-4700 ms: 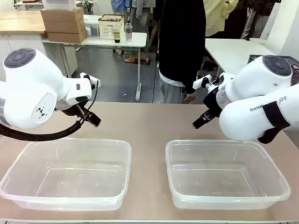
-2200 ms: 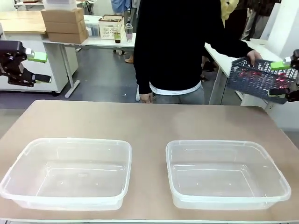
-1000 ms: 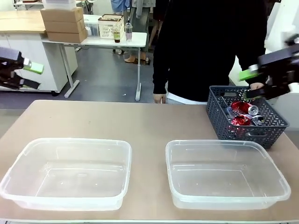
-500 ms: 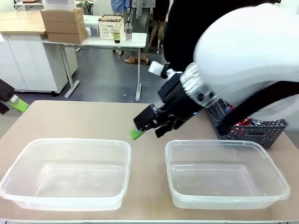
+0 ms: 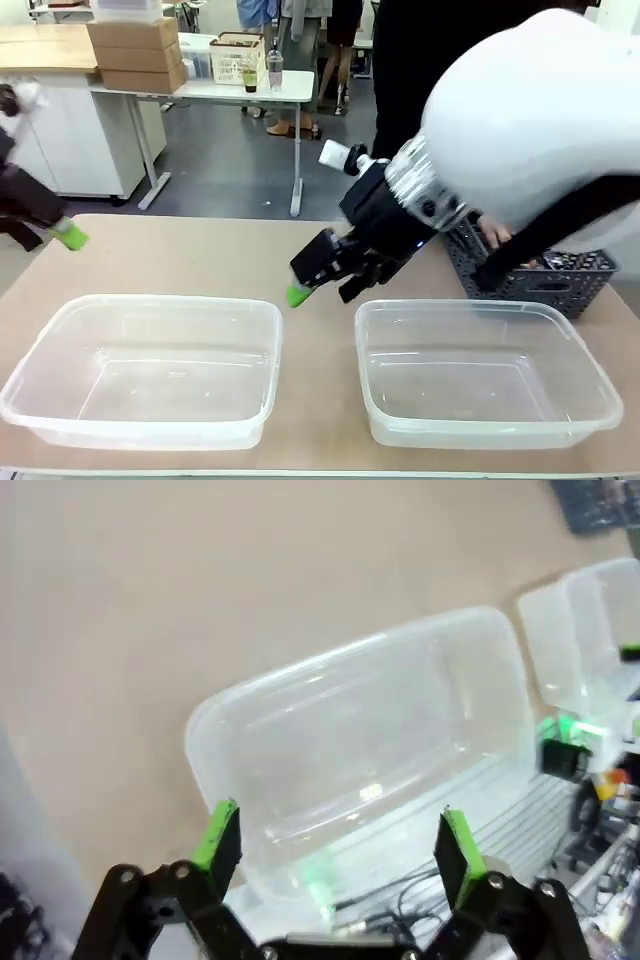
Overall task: Sort the waste into each basket.
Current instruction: Pick up the Organizing box on the left side of the table and lift it.
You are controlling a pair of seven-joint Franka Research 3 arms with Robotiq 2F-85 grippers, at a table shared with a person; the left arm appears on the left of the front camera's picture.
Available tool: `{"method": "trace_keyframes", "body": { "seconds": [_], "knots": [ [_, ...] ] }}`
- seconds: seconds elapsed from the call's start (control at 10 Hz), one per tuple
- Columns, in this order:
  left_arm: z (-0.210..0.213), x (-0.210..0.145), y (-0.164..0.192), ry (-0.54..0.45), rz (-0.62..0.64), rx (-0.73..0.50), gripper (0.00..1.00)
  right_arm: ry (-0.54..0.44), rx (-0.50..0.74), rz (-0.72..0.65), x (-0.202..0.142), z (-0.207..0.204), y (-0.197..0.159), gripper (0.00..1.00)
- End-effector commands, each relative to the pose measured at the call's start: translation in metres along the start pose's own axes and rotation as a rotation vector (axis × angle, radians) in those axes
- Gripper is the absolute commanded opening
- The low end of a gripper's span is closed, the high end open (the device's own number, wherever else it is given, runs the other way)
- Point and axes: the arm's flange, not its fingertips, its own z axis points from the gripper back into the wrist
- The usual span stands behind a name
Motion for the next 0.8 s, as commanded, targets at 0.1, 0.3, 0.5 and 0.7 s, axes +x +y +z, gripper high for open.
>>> {"method": "trace_keyframes", "body": {
  "seconds": [0.1, 0.3, 0.5, 0.7],
  "knots": [
    [-0.072, -0.040, 0.037, 0.306, 0.212, 0.165, 1.00, -0.038, -0.240, -0.191, 0.051, -0.062, 0.038, 1.00],
    [-0.096, -0.089, 0.049, 0.358, 0.339, 0.244, 1.00, -0.028, -0.360, -0.148, 0.054, -0.090, 0.045, 1.00],
    [-0.058, -0.014, 0.057, 0.343, 0.288, 0.223, 1.00, -0.040, -0.177, -0.134, 0.029, -0.065, 0.034, 1.00],
    [-0.060, -0.021, 0.062, 0.364, 0.322, 0.169, 1.00, 0.092, -0.318, -0.247, 0.044, -0.092, 0.035, 1.00]
  ]
}}
